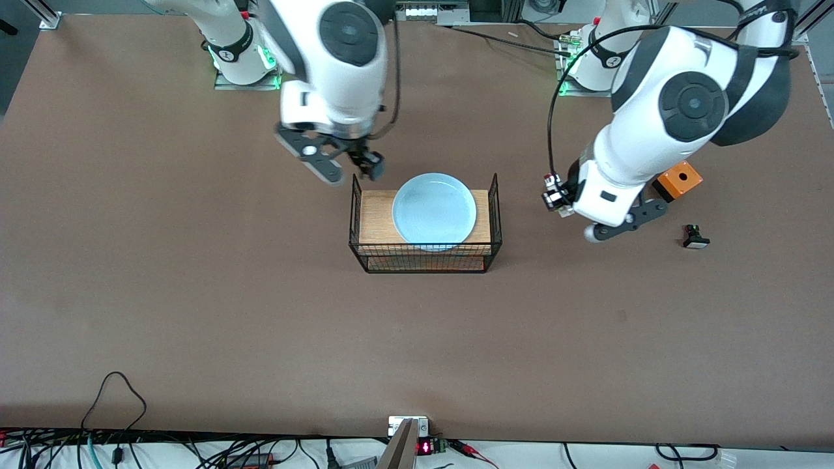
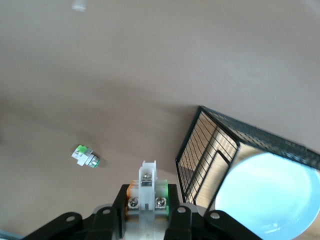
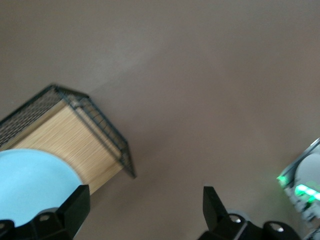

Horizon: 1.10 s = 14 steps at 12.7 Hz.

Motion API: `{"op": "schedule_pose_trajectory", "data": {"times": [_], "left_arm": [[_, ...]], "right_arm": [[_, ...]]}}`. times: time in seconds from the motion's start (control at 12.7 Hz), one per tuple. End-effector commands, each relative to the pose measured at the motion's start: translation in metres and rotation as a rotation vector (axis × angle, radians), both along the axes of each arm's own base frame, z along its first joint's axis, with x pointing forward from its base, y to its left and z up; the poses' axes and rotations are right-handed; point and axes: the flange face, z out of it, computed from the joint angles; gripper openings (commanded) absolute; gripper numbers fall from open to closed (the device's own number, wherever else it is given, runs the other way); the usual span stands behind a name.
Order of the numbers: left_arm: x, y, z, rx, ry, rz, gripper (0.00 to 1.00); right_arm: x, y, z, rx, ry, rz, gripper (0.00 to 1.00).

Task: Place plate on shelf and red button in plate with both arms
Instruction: 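Release the plate with the right gripper while the left gripper carries the button over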

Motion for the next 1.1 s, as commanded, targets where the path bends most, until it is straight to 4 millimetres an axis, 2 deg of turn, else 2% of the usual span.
{"op": "schedule_pose_trajectory", "data": {"times": [0.0,0.08,0.16,0.31,0.47,0.63,0.79,0.86,1.02], "left_arm": [[0.003,-0.041,0.002,0.002,-0.028,-0.098,0.0],[0.001,-0.059,-0.001,0.026,-0.042,-0.114,0.0],[-0.004,-0.076,-0.014,0.047,-0.027,-0.094,0.0],[-0.01,-0.107,-0.035,0.069,-0.015,-0.092,0.0],[-0.012,-0.137,-0.049,0.06,-0.012,-0.117,0.0],[-0.018,-0.173,-0.057,0.037,-0.038,-0.154,0.0],[-0.027,-0.2,-0.063,0.02,-0.06,-0.16,0.0],[-0.033,-0.212,-0.066,0.011,-0.072,-0.175,0.0],[-0.029,-0.221,-0.08,-0.018,-0.097,-0.178,0.01]], "right_arm": [[0.027,-0.072,0.04,0.03,0.067,0.122,1.0],[0.037,-0.107,0.054,0.044,0.078,0.162,1.0],[0.047,-0.142,0.063,0.06,0.094,0.194,1.0],[0.066,-0.22,0.073,0.095,0.137,0.304,1.0],[0.082,-0.307,0.077,0.148,0.168,0.426,1.0],[0.087,-0.367,0.075,0.192,0.189,0.525,1.0],[0.088,-0.382,0.072,0.197,0.194,0.511,1.0],[0.09,-0.383,0.069,0.187,0.193,0.511,1.0],[0.094,-0.38,0.058,0.154,0.201,0.519,1.0]]}}
